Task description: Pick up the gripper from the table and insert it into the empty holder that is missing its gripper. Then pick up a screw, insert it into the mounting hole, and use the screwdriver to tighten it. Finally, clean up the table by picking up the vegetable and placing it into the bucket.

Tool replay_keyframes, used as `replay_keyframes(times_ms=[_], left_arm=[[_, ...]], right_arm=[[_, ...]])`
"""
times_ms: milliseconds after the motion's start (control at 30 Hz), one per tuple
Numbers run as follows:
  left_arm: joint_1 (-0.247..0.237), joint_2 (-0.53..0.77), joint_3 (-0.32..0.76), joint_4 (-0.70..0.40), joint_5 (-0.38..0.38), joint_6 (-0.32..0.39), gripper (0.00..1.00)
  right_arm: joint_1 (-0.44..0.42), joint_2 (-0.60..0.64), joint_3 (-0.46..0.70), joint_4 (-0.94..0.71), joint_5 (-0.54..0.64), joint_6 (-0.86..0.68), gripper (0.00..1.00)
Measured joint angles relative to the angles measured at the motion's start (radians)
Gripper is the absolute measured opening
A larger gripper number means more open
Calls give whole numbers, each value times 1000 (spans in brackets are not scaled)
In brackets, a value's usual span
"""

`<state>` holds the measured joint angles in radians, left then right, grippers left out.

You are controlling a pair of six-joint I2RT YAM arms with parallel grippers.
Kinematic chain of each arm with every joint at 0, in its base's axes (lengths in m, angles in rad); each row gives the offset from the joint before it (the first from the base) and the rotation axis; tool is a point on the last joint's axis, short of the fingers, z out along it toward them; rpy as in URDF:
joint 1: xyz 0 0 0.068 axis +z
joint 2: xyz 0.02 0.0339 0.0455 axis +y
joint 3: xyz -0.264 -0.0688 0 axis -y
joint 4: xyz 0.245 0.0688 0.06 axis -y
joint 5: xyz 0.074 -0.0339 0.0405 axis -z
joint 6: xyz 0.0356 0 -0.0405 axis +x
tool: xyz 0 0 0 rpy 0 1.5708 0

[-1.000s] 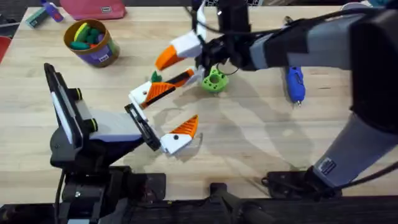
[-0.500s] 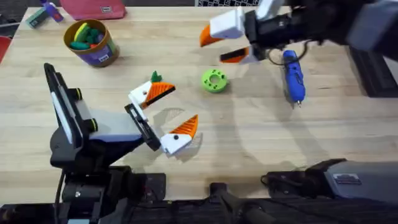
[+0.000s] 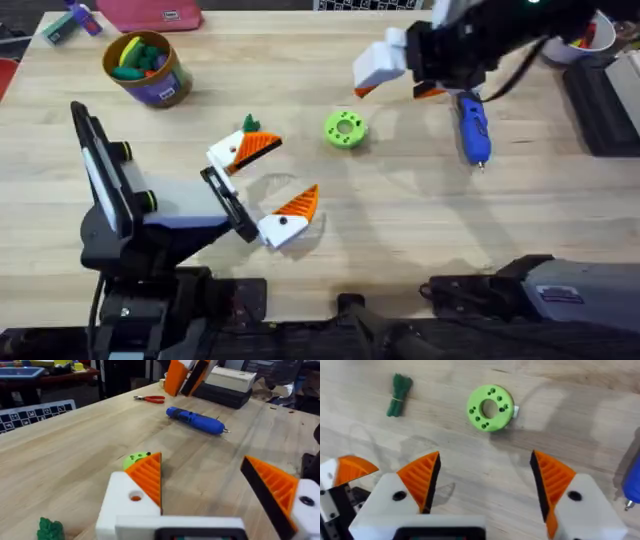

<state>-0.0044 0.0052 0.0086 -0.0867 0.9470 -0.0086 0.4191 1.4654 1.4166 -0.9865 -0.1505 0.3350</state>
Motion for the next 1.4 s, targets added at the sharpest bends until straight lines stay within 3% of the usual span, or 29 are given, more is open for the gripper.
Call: replay_keyframes(times_ms=[167,467,800,1167,1400], left_arm=[[0,0,0,0,0,0,985],[0,0,0,0,0,0,985],[0,0,0,0,0,0,985],[0,0,0,0,0,0,985],[0,0,0,0,0,0,985]], right_arm=[[52,90,74,-67,74,24,994],[119,365,298,-218,189,132,994],[133,460,316,-211,233,239,987],[128,490,310,-134,214,250,664],[117,498,249,-82,184,250,609]])
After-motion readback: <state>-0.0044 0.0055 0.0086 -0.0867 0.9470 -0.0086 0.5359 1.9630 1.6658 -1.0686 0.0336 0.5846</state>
